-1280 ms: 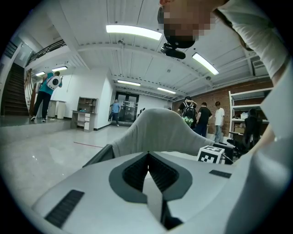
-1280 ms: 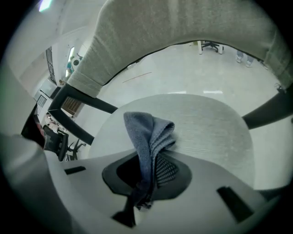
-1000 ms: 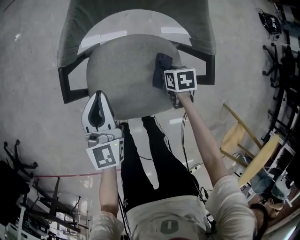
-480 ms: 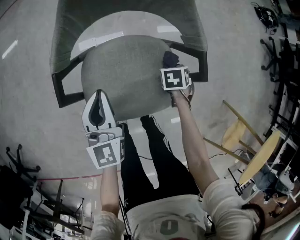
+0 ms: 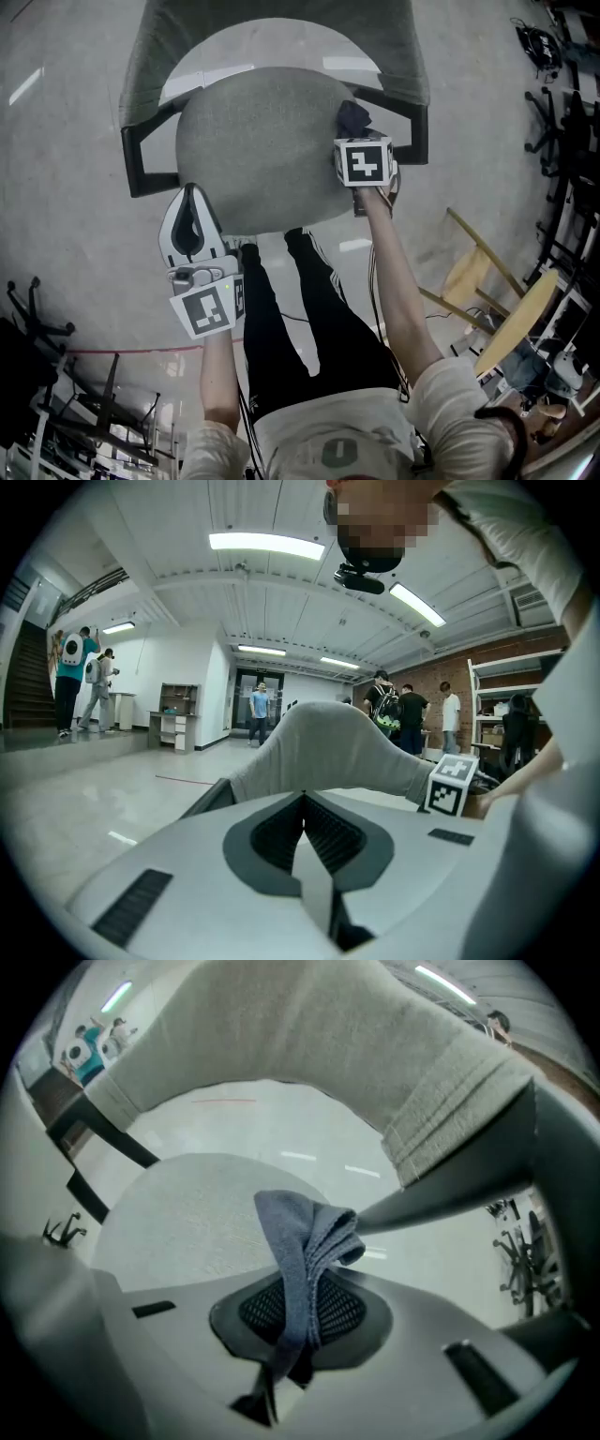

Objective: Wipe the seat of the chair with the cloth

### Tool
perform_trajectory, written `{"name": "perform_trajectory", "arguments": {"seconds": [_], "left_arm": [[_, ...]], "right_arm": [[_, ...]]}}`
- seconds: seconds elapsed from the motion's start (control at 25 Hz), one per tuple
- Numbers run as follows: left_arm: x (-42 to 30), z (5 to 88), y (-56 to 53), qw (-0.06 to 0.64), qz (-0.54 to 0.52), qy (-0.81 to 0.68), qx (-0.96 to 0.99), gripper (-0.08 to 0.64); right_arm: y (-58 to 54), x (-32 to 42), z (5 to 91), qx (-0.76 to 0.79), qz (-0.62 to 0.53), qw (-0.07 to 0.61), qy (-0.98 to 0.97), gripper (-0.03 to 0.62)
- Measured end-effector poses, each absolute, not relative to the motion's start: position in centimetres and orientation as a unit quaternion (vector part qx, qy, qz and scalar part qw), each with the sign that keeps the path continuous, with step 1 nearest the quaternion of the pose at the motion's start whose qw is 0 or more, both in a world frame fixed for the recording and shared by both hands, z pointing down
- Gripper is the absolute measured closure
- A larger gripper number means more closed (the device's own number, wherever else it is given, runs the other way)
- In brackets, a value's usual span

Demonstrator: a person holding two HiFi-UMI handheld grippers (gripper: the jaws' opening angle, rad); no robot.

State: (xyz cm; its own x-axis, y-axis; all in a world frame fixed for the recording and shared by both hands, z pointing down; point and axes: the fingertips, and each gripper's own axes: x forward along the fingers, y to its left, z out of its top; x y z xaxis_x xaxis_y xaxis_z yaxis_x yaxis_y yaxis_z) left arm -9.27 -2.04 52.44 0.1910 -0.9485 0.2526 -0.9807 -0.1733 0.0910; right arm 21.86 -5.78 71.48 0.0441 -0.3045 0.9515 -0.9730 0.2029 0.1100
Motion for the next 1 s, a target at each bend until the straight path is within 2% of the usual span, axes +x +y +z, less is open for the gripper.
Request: {"name": "perform_trajectory", "arguments": {"seconds": [0.12, 0.28, 0.44, 0.72, 1.0], "left_arm": [[-11.5, 51.9, -1.4, 0.113, 0.067, -0.65, 0.748, 0.545], [-14.7, 50.9, -0.2, 0.106, 0.07, -0.671, 0.731, 0.545], [-17.5, 49.9, 0.8, 0.094, 0.07, -0.682, 0.722, 0.545], [-20.1, 49.8, 2.4, 0.096, 0.07, -0.697, 0.707, 0.545], [-21.4, 51.2, 3.9, 0.106, 0.079, -0.696, 0.706, 0.546]], "right_arm": [[-5.3, 17.0, 68.1, 0.497, 0.355, 0.436, -0.661, 0.543], [-2.6, 6.4, 64.4, 0.41, 0.415, 0.345, -0.735, 0.543], [1.4, -3.9, 63.3, 0.308, 0.483, 0.286, -0.768, 0.543], [7.0, -13.9, 67.7, 0.22, 0.586, 0.265, -0.734, 0.543], [7.6, -15.2, 72.2, 0.245, 0.602, 0.278, -0.707, 0.543]]}}
